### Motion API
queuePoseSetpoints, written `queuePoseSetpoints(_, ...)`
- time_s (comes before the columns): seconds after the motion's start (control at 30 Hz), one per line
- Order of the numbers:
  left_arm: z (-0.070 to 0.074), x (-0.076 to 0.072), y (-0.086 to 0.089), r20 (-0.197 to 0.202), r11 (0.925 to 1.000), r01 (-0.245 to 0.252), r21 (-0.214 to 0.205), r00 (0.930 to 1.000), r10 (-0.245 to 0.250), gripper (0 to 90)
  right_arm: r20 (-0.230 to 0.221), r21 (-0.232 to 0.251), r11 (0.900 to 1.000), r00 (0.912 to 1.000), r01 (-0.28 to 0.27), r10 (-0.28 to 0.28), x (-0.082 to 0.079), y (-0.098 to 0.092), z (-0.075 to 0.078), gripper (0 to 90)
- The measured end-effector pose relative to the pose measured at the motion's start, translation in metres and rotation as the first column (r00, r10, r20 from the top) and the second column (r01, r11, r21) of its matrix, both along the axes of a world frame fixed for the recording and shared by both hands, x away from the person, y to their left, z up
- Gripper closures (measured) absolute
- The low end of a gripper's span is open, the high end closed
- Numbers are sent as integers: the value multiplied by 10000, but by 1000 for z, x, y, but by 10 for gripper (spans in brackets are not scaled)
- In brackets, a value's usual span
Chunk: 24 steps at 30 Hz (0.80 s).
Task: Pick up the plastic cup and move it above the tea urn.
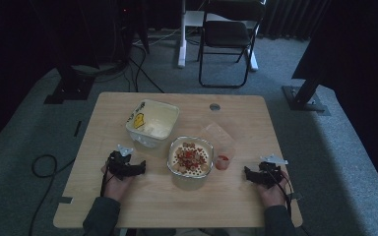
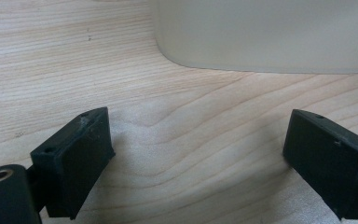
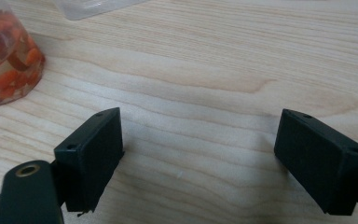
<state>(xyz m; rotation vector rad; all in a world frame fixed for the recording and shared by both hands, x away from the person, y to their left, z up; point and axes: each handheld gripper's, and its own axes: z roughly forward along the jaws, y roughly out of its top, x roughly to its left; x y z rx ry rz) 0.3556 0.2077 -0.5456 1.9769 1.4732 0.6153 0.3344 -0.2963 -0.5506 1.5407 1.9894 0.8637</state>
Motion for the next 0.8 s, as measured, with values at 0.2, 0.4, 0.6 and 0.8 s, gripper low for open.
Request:
queuePoseSetpoints(0.2, 0, 1, 0, 3, 10000, 14, -1, 10000, -14, 80, -158, -29, 9998, 9997, -197, 196, 4, -1, 2, 183)
queuePoseSetpoints(0.4, 0, 1, -1, 13, 10000, 5, -3, 10000, -5, 80, -542, -1, 9998, 9983, 215, -215, 8, -1, 10, 350)
queuePoseSetpoints(0.6, 0, 2, -2, 1, 10000, 17, -5, 10000, -17, 81, -183, 118, 9998, 9997, 150, -148, 20, 6, 31, 387)
queuePoseSetpoints(0.8, 0, 2, -2, -9, 10000, 24, 9, 10000, -24, 81, 147, 997, 9949, 9998, -130, 116, 37, 12, 56, 473)
